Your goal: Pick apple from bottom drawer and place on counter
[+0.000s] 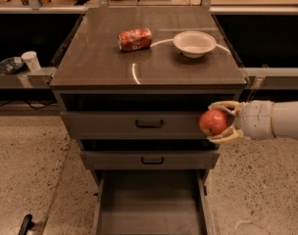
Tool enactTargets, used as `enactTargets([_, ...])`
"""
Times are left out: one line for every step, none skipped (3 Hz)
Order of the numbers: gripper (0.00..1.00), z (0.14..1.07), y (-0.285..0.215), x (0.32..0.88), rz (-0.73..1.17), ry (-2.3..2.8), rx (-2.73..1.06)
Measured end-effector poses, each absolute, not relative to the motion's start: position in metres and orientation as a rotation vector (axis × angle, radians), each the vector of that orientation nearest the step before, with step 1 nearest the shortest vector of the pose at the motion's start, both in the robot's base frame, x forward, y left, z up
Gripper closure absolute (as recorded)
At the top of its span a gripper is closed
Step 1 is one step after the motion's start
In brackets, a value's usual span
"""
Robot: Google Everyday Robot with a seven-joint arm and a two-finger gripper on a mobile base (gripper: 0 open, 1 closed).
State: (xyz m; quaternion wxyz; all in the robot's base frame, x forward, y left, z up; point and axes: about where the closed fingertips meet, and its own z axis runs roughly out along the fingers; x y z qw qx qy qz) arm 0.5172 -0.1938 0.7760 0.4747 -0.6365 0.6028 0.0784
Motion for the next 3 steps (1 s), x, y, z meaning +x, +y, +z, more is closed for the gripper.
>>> enactTargets([1.00,0.827,-0.217,0.545,0.088,1.517,-1.596])
enactTargets([1.00,0.860,-0.223,0.578,0.039,1.548,-1.637])
enactTargets([1.00,0.880,-0.194,0.616,0.043,1.533,-1.662])
